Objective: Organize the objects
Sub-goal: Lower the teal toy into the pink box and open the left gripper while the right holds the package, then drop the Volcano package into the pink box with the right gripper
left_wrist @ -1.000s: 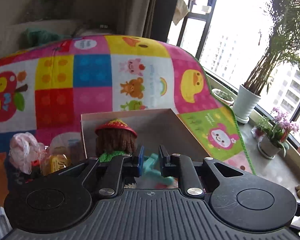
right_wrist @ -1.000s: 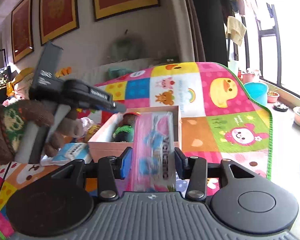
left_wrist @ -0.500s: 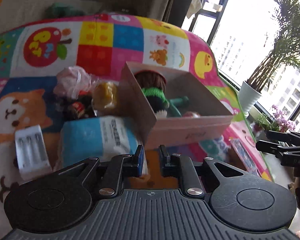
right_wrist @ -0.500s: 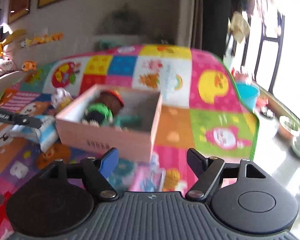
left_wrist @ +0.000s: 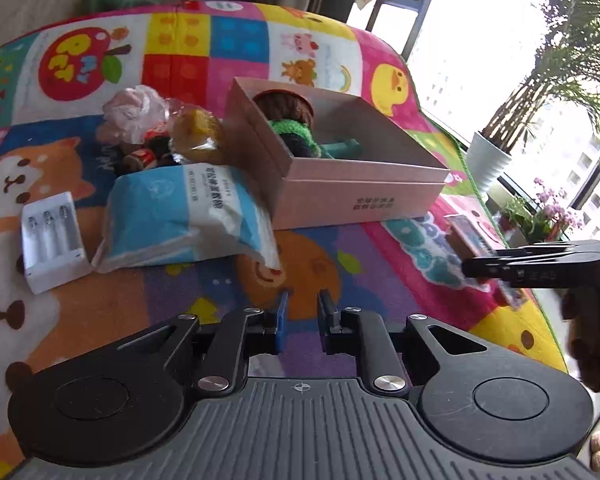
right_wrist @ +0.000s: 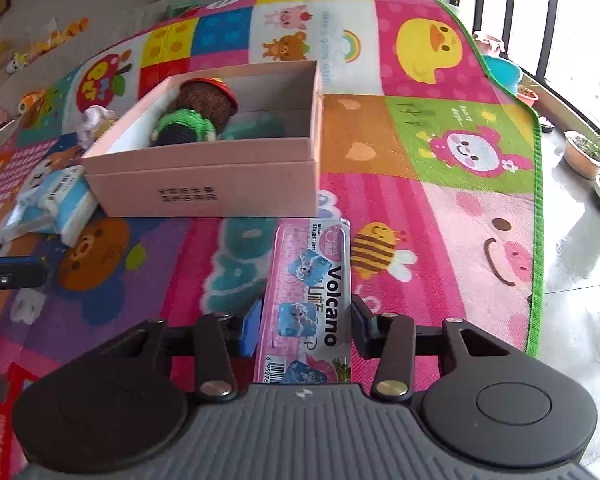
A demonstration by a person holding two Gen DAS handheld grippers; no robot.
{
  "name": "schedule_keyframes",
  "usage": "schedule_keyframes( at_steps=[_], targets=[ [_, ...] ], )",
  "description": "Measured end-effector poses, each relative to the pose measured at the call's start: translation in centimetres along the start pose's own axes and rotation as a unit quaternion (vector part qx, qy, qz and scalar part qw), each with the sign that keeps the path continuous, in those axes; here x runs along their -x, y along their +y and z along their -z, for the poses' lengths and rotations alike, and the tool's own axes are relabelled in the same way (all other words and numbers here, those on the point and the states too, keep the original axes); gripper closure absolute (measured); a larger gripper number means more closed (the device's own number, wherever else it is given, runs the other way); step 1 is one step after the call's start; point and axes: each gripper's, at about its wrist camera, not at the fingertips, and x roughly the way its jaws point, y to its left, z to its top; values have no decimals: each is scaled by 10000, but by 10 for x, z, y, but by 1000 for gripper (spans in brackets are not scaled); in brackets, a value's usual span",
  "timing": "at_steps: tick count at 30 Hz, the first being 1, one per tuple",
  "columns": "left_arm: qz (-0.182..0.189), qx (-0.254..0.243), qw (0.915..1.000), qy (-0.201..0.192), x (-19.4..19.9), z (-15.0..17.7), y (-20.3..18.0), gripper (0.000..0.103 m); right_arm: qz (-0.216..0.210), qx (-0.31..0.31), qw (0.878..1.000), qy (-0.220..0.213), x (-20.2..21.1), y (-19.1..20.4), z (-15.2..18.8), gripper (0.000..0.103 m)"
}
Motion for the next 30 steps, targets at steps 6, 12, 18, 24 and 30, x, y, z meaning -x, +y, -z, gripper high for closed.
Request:
schedule_keyframes(
  at_steps=[6,12,18,24,30],
  targets=[
    [-188,346,9992,56,0,7,19,86,-910,-251,9949,-344,41,14,-37,59],
    [-187,387,9990,105,5,12,23,86,-367,197,9929,-1111,27,36,-129,58],
    [-326,404,9986,53,14,19,38,86,-87,-272,9915,-1273,-4,21,-175,38],
    [-364,233,9990,-88,15,15,44,86,-146,-17,9920,-1251,0,30,-126,30],
    [-723,420,9945,-637,29,-3,63,86,-464,451,9890,-1331,12,54,-69,22]
  ],
)
